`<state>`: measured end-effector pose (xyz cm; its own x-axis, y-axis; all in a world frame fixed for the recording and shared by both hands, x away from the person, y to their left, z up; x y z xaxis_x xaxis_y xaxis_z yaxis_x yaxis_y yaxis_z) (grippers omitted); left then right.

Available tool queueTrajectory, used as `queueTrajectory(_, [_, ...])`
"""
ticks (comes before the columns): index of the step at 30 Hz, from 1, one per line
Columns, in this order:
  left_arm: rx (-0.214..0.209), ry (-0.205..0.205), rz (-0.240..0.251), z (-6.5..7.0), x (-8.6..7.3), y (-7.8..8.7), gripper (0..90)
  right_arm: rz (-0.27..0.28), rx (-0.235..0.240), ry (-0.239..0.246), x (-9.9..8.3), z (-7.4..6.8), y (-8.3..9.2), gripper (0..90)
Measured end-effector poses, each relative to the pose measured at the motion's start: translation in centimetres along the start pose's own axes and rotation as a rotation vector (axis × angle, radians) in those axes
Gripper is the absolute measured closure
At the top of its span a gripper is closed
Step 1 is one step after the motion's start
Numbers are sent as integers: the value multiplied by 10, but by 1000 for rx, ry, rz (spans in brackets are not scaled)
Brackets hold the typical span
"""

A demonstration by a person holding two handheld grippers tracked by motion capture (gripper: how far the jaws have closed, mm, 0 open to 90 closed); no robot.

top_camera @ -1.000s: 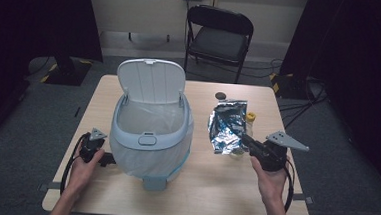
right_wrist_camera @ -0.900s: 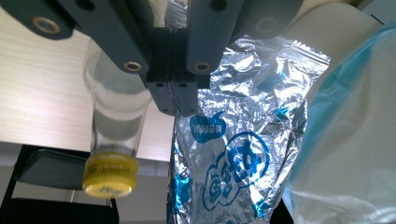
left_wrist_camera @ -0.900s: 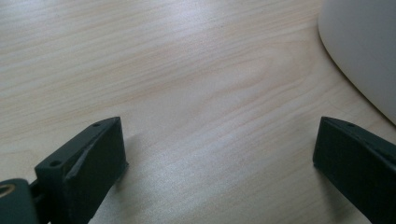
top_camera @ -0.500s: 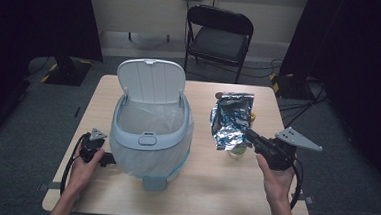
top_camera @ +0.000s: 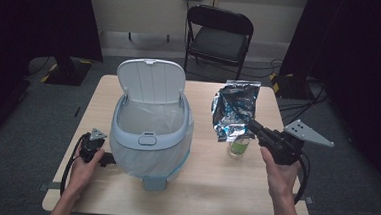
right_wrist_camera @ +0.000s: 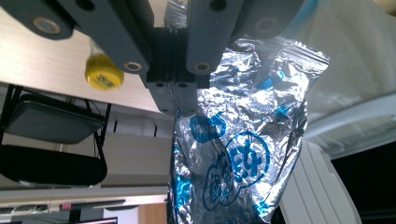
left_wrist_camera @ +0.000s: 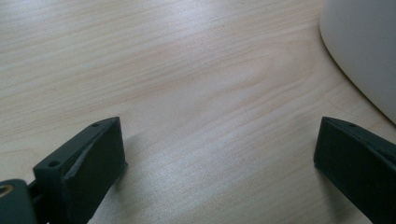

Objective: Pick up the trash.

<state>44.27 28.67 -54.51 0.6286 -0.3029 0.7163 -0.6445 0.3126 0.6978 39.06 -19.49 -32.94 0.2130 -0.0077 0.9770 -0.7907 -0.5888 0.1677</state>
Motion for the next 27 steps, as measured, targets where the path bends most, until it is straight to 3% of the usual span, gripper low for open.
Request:
queueTrajectory(13, [2,-2,0,0,0,0,15,67,57,18,32,-15,-11,897])
queueTrajectory(27, [0,1,0,0,0,0,14,117,149,56,62,-46,-33,898])
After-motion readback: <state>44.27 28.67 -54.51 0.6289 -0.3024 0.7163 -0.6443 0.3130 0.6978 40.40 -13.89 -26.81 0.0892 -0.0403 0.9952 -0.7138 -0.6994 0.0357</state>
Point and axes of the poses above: each handheld gripper's, and its own axes: y roughly backward along the jaws, x roughly out of its top, z roughly to its right, the point moved 6 cm from there along -y, roughly forward along the jaws
